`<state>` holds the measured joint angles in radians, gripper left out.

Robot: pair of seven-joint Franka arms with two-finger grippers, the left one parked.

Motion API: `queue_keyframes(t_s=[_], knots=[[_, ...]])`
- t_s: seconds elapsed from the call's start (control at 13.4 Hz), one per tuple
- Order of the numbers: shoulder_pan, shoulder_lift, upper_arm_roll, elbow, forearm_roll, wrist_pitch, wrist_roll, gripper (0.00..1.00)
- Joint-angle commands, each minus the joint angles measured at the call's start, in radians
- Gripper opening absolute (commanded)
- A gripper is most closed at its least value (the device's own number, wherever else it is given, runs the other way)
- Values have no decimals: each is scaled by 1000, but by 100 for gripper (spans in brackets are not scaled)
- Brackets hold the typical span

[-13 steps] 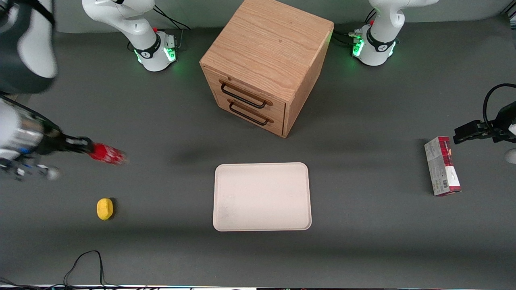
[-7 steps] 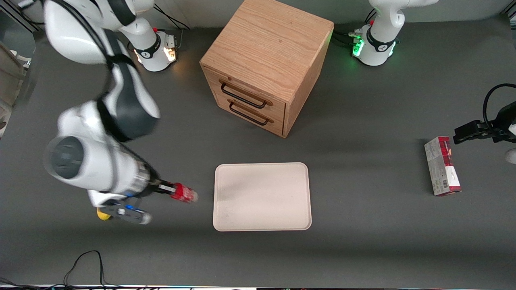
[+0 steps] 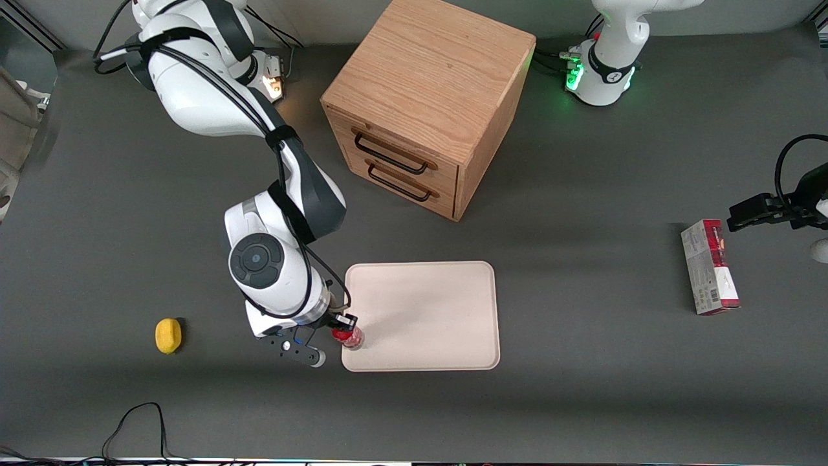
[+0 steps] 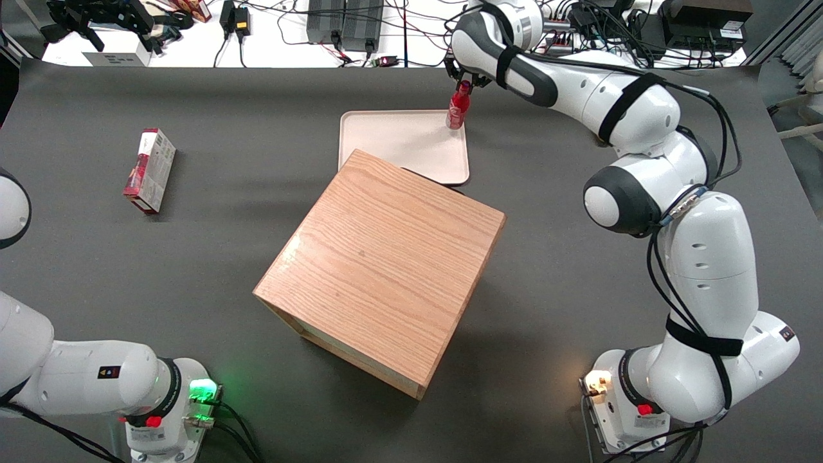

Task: Place coke bottle on tray
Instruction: 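Lower the bottle onto the tray and open the right gripper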

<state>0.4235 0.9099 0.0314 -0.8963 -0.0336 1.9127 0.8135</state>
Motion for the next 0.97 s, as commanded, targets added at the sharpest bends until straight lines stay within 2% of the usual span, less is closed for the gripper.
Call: queue_keyframes(t_s=[0.0,0.52,0.6,0.67,0.75,0.9], knots=[[15,41,-2,59,-20,26,44,0],[20,55,-2,57,-32,40,52,0],[20,55,-2,57,-32,40,52,15],[20,55,-4,59,-34,40,52,92],[20,53,-4,57,-34,39,52,100],[18,52,-4,57,-35,32,55,100]])
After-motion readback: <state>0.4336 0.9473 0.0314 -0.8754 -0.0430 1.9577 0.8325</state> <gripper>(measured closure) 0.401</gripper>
